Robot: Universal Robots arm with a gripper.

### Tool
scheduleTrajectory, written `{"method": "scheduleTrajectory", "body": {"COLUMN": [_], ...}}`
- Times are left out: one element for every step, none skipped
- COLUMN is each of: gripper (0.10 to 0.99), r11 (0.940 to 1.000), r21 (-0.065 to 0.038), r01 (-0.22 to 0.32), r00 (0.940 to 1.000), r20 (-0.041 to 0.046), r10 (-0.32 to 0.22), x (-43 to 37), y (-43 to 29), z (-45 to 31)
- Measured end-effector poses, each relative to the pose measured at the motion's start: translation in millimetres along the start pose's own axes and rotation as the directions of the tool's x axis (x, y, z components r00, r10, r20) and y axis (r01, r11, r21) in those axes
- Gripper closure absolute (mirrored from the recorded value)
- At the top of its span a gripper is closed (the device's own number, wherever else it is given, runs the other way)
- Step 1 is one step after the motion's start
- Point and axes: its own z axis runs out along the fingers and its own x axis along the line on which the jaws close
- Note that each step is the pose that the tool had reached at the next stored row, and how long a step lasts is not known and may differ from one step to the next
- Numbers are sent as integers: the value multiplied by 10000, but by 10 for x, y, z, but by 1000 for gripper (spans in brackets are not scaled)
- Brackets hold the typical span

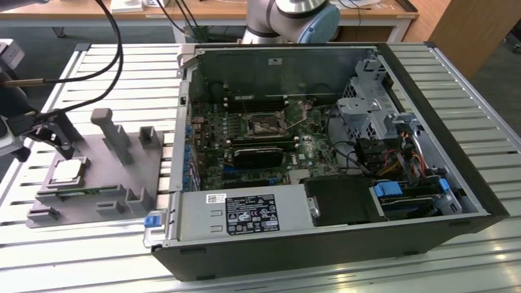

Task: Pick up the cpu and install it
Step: 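Pick up the cpu and move it towards the insertion slot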

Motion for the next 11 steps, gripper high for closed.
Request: {"method": "scheduleTrajectory", "body": {"gripper": [325,325,325,325,325,325,325,325,325,325,325], "r11": [9999,9998,9998,9998,9998,9998,9998,9998,9998,9998,9998], "r21": [-1,-1,0,0,3,4,4,5,4,4,4], "r01": [137,174,175,174,174,175,175,176,176,175,174], "r00": [9999,9998,9998,9998,9998,9998,9998,9998,9998,9998,9998], "r20": [-6,-9,-10,-9,-9,-9,-9,-10,-9,-8,-9], "r10": [-137,-174,-175,-174,-174,-175,-175,-176,-176,-175,-174], "x": [0,0,0,1,1,1,1,1,1,2,2], "y": [0,0,3,8,12,14,15,15,14,14,13], "z": [10,25,43,61,82,100,118,136,154,172,192]}}
